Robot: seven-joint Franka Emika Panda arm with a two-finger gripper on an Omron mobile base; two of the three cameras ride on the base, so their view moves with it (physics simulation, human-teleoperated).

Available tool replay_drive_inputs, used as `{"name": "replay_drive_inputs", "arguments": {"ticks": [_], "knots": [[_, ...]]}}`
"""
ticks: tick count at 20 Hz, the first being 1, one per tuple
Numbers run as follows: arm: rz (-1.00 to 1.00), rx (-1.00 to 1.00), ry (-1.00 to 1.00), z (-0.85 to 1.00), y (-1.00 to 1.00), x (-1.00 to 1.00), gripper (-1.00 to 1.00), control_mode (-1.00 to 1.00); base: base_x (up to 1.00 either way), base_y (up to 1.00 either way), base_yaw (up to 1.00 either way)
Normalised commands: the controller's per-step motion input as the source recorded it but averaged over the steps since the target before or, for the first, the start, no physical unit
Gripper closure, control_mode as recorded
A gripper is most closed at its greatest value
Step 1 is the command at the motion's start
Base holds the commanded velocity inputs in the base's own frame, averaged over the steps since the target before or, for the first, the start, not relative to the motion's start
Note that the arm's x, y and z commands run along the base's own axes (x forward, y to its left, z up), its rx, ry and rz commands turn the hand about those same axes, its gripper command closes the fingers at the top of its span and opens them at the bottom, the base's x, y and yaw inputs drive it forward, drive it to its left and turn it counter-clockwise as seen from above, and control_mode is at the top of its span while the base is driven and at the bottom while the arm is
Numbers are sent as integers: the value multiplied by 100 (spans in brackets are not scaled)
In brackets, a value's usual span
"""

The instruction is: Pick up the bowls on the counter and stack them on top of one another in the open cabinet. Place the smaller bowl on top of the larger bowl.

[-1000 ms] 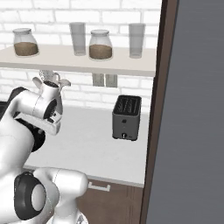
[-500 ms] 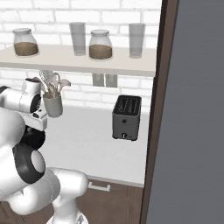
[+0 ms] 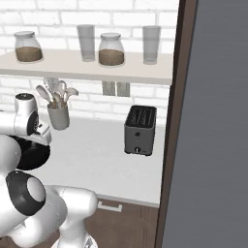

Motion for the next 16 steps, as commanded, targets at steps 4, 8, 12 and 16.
{"name": "replay_drive_inputs", "arguments": {"ticks": [4,8,12,16], "knots": [[-4,0,-7,-12,0,31,100,-100,0,0,0],[0,0,3,-9,0,34,100,-100,0,0,0],[-2,-4,0,-16,17,21,100,-100,0,0,0],[-4,-7,0,-22,18,13,100,-100,0,0,0]]}}
